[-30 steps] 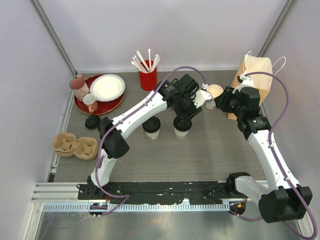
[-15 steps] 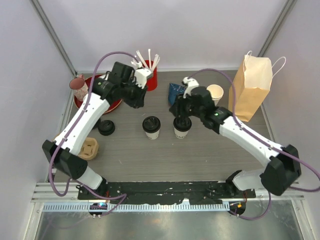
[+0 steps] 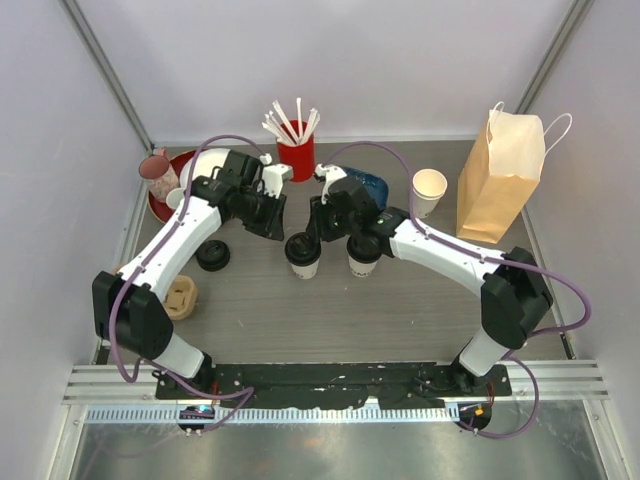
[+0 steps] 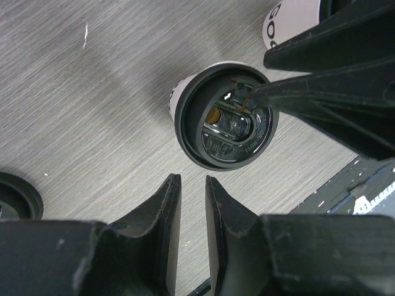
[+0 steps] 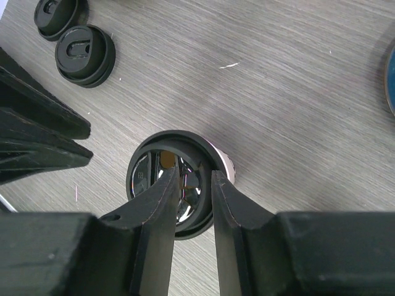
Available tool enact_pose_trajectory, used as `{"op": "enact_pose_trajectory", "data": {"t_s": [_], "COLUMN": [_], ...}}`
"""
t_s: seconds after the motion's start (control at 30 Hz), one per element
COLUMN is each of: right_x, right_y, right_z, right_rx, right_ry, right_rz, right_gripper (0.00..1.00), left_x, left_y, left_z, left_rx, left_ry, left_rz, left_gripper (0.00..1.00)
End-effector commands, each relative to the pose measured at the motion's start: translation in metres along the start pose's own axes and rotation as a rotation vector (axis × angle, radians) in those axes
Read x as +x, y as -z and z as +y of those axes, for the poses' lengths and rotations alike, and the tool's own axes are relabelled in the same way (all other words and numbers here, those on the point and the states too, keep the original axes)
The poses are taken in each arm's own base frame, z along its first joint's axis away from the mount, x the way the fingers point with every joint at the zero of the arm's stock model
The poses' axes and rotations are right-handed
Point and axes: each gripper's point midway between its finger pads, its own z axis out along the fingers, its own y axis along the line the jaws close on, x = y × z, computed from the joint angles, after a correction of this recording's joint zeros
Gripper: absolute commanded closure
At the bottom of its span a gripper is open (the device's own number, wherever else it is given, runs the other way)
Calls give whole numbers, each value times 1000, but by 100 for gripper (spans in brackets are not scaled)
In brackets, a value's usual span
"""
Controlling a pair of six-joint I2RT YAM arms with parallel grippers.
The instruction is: Pack the takeout coffee
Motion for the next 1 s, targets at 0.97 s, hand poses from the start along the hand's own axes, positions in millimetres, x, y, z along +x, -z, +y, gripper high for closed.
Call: {"op": "enact_pose_trajectory", "data": {"t_s": [0.97], "right_x": [33], "right_y": [-5], "right_z": [1], "right_rx": [8], "right_ry": [-1], "right_rz": [80], "right_gripper": [78], "left_x": [7], "left_y": [-48], "left_z": [-3], "left_rx": [84], "left_ry": [122], "left_rz": [15], "left_gripper": [80]}}
